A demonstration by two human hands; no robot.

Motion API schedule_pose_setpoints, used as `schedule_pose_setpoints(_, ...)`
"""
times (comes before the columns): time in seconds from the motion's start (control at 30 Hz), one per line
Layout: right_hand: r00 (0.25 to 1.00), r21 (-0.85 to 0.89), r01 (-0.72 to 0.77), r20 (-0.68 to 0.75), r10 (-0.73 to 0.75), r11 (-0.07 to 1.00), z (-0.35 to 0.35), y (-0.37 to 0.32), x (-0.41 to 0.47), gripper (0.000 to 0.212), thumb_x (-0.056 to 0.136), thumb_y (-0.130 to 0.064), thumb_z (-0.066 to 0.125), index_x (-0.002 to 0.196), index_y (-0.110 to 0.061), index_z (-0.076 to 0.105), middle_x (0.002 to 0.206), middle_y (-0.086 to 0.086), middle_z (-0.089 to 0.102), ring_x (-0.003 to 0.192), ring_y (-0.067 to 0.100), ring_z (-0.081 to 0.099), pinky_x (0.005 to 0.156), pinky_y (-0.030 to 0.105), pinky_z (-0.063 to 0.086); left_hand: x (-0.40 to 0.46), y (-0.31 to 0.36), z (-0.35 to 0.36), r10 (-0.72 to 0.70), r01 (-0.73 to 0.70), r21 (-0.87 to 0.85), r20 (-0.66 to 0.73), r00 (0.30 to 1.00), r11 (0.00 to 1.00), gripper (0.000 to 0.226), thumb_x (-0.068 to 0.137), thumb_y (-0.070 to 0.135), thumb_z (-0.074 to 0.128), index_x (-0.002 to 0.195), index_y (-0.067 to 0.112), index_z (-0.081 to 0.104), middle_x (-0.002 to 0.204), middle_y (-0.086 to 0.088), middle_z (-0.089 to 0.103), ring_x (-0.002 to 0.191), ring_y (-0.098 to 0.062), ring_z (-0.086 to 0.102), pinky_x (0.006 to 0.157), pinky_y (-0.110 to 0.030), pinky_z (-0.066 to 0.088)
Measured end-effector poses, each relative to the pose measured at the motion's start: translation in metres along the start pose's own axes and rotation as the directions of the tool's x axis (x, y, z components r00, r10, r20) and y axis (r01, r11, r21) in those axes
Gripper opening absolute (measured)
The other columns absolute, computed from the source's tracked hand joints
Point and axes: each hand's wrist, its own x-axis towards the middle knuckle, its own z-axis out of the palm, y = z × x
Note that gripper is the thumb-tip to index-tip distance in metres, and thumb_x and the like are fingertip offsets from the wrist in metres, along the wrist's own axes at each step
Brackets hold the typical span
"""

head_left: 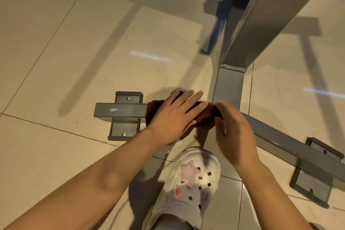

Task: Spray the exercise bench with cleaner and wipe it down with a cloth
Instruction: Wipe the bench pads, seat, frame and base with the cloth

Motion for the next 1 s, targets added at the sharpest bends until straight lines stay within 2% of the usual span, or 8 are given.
schedule_pose_setpoints(0.1, 0.994, -0.092, -0.101, -0.051, 0.097, 0.991, -0.007, 0.015, 0.003, 0.036, 0.097, -0.022, 0.044, 0.128, -0.007, 0.054, 0.125, 0.014, 0.057, 0.114, 0.034, 0.054, 0.096, 0.046, 0.046, 0.027, -0.004, 0.023, 0.167, -0.192, 0.145, 0.168, 0.971, 0.971, 0.062, 0.102, 0.046, 0.025, 0.153, 0.026, -0.003, 0.163, 0.0, 0.004, 0.147, -0.021, 0.017, 0.116, -0.039, 0.023)
schedule_pose_setpoints(0.2, 0.999, -0.21, -0.005, 0.032, 0.011, 0.978, 0.005, 0.011, 0.001, 0.047, 0.099, -0.026, 0.044, 0.142, -0.008, 0.047, 0.145, 0.014, 0.046, 0.136, 0.036, 0.038, 0.108, 0.061, 0.033, 0.021, -0.011, 0.029, 0.186, -0.206, 0.19, 0.119, 0.975, 0.96, 0.061, 0.099, 0.05, 0.022, 0.152, 0.023, 0.009, 0.159, 0.003, 0.023, 0.137, -0.017, 0.037, 0.103, -0.031, 0.04)
schedule_pose_setpoints(0.33, 0.981, -0.301, 0.053, 0.195, 0.007, 0.952, 0.015, 0.023, 0.0, 0.062, 0.099, -0.051, 0.027, 0.151, -0.019, 0.033, 0.157, 0.005, 0.033, 0.147, 0.025, 0.022, 0.119, 0.055, 0.011, -0.022, -0.053, 0.018, 0.095, -0.099, 0.024, 0.131, 0.987, 0.995, 0.057, 0.095, 0.042, 0.036, 0.148, 0.018, 0.036, 0.148, -0.008, 0.044, 0.115, -0.027, 0.057, 0.087, -0.04, 0.053)
schedule_pose_setpoints(0.53, 0.969, -0.325, 0.084, 0.246, -0.002, 0.942, 0.018, 0.031, -0.001, 0.078, 0.092, -0.066, 0.028, 0.154, -0.018, 0.027, 0.157, 0.005, 0.03, 0.147, 0.026, 0.021, 0.118, 0.051, 0.001, -0.117, -0.126, 0.0, -0.105, 0.084, 0.145, 0.141, 0.984, 0.986, 0.058, 0.098, 0.043, 0.038, 0.145, 0.009, 0.038, 0.148, -0.016, 0.042, 0.125, -0.034, 0.051, 0.103, -0.046, 0.039)
schedule_pose_setpoints(0.63, 0.968, -0.315, 0.076, 0.25, 0.006, 0.946, 0.018, 0.029, -0.002, 0.081, 0.09, -0.067, 0.029, 0.154, -0.017, 0.026, 0.157, 0.006, 0.031, 0.147, 0.026, 0.019, 0.118, 0.05, -0.001, -0.11, -0.115, 0.004, -0.168, 0.143, 0.16, 0.158, 0.973, 0.977, 0.061, 0.097, 0.045, 0.037, 0.147, 0.01, 0.034, 0.15, -0.014, 0.04, 0.131, -0.032, 0.046, 0.109, -0.043, 0.031)
schedule_pose_setpoints(0.8, 0.951, -0.298, 0.058, 0.307, 0.038, 0.953, 0.015, 0.026, 0.002, 0.084, 0.088, -0.069, 0.027, 0.155, -0.019, 0.02, 0.16, 0.003, 0.025, 0.148, 0.023, 0.01, 0.117, 0.042, -0.012, -0.027, -0.045, 0.028, 0.021, -0.033, 0.175, 0.065, 0.998, 0.984, 0.062, 0.097, 0.044, 0.036, 0.15, 0.012, 0.027, 0.152, -0.01, 0.038, 0.132, -0.028, 0.045, 0.108, -0.04, 0.035)
schedule_pose_setpoints(0.93, 0.946, -0.259, 0.053, 0.323, 0.034, 0.964, 0.012, 0.029, 0.004, 0.087, 0.084, -0.07, 0.027, 0.156, -0.022, 0.015, 0.162, 0.0, 0.018, 0.15, 0.021, 0.006, 0.115, 0.039, -0.018, 0.012, 0.002, 0.04, 0.071, -0.091, 0.309, 0.076, 0.995, 0.947, 0.068, 0.1, 0.05, 0.015, 0.152, 0.012, -0.007, 0.162, -0.003, 0.013, 0.146, -0.018, 0.022, 0.117, -0.035, 0.021)
schedule_pose_setpoints(1.0, 0.939, -0.255, 0.057, 0.341, 0.034, 0.965, 0.01, 0.031, 0.005, 0.09, 0.081, -0.07, 0.027, 0.156, -0.023, 0.013, 0.163, -0.001, 0.016, 0.15, 0.02, 0.006, 0.116, 0.043, -0.015, 0.011, -0.008, 0.033, 0.085, -0.1, 0.301, 0.061, 0.994, 0.948, 0.069, 0.1, 0.051, 0.02, 0.153, 0.012, 0.001, 0.161, -0.005, 0.017, 0.146, -0.018, 0.024, 0.117, -0.034, 0.023)
